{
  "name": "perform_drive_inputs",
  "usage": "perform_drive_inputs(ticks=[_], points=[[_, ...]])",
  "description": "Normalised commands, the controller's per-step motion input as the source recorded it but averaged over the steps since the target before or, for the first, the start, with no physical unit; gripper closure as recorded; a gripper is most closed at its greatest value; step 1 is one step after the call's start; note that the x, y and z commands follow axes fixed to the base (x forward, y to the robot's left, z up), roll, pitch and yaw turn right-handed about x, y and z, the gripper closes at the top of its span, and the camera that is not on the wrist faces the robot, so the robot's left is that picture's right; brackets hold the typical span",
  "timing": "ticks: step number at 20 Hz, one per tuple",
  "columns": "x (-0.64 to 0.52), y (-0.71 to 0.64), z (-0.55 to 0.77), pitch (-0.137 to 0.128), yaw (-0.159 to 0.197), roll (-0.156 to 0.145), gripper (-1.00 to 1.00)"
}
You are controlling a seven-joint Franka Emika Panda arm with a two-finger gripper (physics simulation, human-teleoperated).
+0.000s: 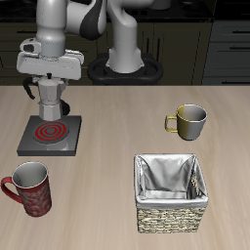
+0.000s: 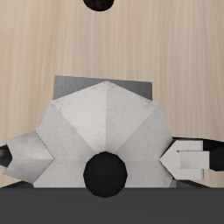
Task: Place the moka pot on the stove
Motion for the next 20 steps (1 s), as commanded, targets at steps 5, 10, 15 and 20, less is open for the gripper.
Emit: perform_drive_inputs(ticks=[5,10,15,20], points=[[0.05,-0.07,-0.16,0.004,0.004,-0.03,1.0],[0.07,-0.05,-0.09,-0.017,-0.004,-0.027,1.0],[0.18,-0.01,-0.23,0.015,0.019,-0.017,1.0],[0.13,0.08,-0.35,0.043,0.006,-0.022,1.0]])
